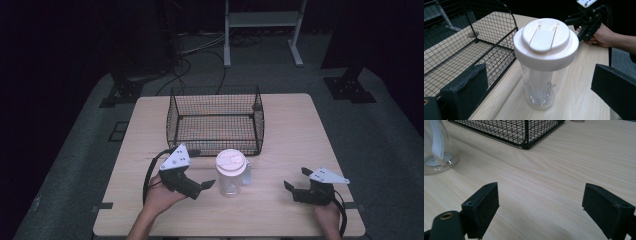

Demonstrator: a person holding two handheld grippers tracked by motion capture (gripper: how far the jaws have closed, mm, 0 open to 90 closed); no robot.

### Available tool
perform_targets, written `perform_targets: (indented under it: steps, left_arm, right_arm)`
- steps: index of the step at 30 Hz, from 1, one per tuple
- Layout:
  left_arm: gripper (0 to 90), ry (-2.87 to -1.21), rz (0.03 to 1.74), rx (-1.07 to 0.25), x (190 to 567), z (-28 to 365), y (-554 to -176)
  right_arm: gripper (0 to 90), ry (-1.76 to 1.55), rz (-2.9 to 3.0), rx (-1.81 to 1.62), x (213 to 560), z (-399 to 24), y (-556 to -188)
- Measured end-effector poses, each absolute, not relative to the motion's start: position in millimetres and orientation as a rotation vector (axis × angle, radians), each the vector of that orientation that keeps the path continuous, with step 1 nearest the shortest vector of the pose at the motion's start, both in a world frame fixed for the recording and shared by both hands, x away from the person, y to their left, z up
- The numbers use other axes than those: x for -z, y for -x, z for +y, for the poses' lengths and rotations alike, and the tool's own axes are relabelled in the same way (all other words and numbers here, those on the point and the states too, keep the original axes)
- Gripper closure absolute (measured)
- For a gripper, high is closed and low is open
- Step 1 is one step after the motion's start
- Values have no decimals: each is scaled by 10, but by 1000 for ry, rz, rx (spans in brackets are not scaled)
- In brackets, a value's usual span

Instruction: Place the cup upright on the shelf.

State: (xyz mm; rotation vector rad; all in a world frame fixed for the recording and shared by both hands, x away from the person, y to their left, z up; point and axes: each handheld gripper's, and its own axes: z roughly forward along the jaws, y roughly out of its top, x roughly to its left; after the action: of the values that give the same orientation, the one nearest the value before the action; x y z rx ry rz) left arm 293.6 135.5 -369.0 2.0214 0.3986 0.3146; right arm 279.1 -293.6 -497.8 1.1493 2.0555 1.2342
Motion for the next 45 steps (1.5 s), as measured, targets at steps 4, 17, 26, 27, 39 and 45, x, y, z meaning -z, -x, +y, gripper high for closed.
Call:
perform_targets:
  steps: [4, 17, 26, 27, 39, 45]
  left_arm:
    - [0, -2038, 380, -305, 3661, 1287, -2937]
    - [0, -2098, 347, -263, 3675, 1103, -2971]
    - [0, -2157, 344, -243, 3706, 944, -3076]
    - [0, -2160, 348, -239, 3714, 930, -3090]
    - [0, -2237, 352, -205, 3773, 732, -3197]
    - [0, -2272, 361, -195, 3783, 650, -3254]
  right_arm:
    - [129, -1147, 2056, -1234, 4977, -2936, -2791]
    - [129, -1141, 2062, -1240, 4977, -2937, -2792]
    - [129, -1136, 2067, -1247, 4978, -2940, -2795]
    - [129, -1136, 2068, -1248, 4978, -2940, -2795]
    - [129, -1128, 2077, -1253, 4979, -2939, -2797]
    - [129, -1132, 2079, -1254, 4978, -2939, -2798]
